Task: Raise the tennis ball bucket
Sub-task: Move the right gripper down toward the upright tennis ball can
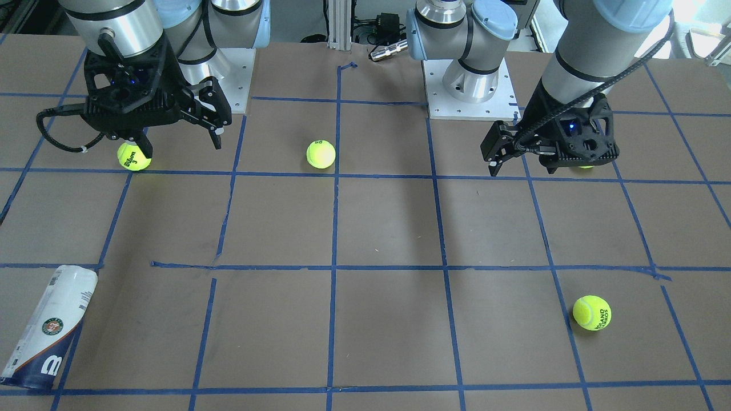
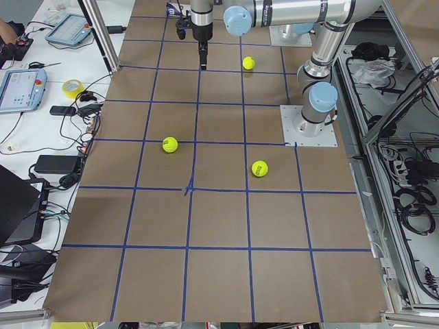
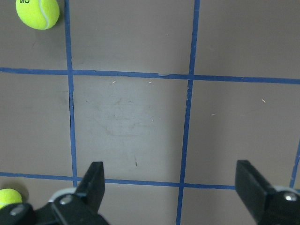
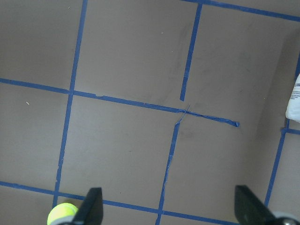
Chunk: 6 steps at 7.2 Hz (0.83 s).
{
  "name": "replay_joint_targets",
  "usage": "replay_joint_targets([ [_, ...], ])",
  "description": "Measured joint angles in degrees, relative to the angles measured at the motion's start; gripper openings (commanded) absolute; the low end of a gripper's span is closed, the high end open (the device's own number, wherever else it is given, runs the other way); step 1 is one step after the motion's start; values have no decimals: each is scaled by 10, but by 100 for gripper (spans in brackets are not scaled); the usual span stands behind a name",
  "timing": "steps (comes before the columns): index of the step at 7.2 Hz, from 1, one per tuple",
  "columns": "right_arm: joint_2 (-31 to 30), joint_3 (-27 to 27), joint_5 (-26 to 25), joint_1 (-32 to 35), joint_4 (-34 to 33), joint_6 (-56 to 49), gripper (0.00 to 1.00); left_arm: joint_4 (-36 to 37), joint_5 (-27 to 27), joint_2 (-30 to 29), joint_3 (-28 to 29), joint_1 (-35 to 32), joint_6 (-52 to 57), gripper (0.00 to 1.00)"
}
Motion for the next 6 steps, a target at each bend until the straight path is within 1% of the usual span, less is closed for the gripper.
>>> replay_joint_targets([
  [3,4,-2,-3,-11,-6,-4,100,-3,-4,7,1,-1,1,100],
  [5,8,-13,-3,-57,-6,-6,100,-5,-4,10,1,-1,1,100],
  [6,22,-18,-4,-79,-7,-6,100,-5,-2,10,1,-1,1,100],
])
